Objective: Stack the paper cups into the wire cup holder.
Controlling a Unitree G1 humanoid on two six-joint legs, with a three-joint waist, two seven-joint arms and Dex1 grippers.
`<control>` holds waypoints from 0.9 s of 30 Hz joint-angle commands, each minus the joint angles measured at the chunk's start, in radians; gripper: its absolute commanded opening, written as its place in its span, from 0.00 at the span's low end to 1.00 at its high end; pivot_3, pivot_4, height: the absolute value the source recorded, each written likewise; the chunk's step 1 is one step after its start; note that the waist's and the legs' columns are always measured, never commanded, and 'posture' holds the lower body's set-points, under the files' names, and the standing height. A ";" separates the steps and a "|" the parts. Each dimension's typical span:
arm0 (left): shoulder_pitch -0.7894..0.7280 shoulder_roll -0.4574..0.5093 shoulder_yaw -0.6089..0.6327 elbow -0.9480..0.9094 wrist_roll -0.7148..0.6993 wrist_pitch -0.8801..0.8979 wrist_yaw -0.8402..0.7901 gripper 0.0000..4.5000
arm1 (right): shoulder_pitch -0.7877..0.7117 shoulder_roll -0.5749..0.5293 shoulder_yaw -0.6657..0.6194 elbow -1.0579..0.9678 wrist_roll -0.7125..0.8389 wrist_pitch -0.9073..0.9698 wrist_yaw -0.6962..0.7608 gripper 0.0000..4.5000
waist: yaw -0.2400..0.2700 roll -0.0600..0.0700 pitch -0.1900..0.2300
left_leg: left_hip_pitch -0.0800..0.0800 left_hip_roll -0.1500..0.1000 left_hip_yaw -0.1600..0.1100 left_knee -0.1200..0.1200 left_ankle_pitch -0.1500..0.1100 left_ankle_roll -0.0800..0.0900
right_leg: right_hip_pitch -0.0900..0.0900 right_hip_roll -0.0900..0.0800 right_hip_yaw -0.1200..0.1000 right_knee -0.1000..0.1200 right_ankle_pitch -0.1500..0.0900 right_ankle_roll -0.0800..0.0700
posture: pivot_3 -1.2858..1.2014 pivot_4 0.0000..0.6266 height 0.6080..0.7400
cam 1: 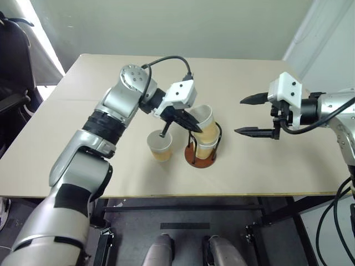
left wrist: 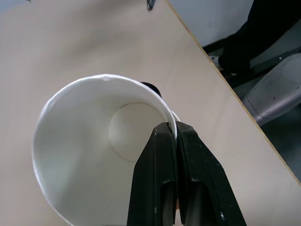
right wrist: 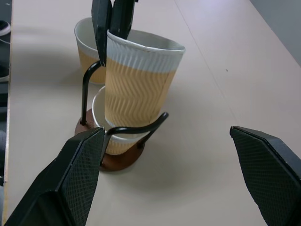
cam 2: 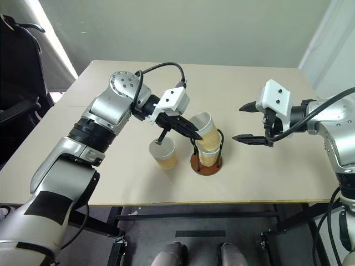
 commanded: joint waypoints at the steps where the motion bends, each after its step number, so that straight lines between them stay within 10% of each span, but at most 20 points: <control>1: -0.043 0.005 -0.010 0.002 0.004 -0.041 -0.038 0.22 | -0.010 -0.018 -0.044 -0.008 0.001 -0.012 0.000 0.97 | 0.001 0.000 0.000 | 0.000 0.000 0.000 0.000 0.000 0.000 | 0.000 0.000 0.000 0.000 0.000 0.000 | 0.52 0.24 1.00; 11: -0.073 -0.006 -0.009 0.040 0.000 -0.056 -0.038 0.99 | -0.019 -0.018 -0.039 0.008 -0.006 -0.022 0.005 0.97 | 0.002 0.000 0.000 | 0.000 0.000 0.000 0.000 0.000 0.000 | 0.000 0.000 0.000 0.000 0.000 0.000 | 0.52 0.24 1.00; 27: -0.098 0.076 0.171 0.079 0.028 0.002 -0.038 0.99 | -0.032 -0.013 -0.130 -0.039 0.163 0.060 0.056 0.97 | 0.001 0.000 0.000 | 0.000 0.000 0.000 -0.001 -0.001 0.001 | 0.000 0.000 0.000 -0.001 0.000 0.001 | 0.52 0.24 1.00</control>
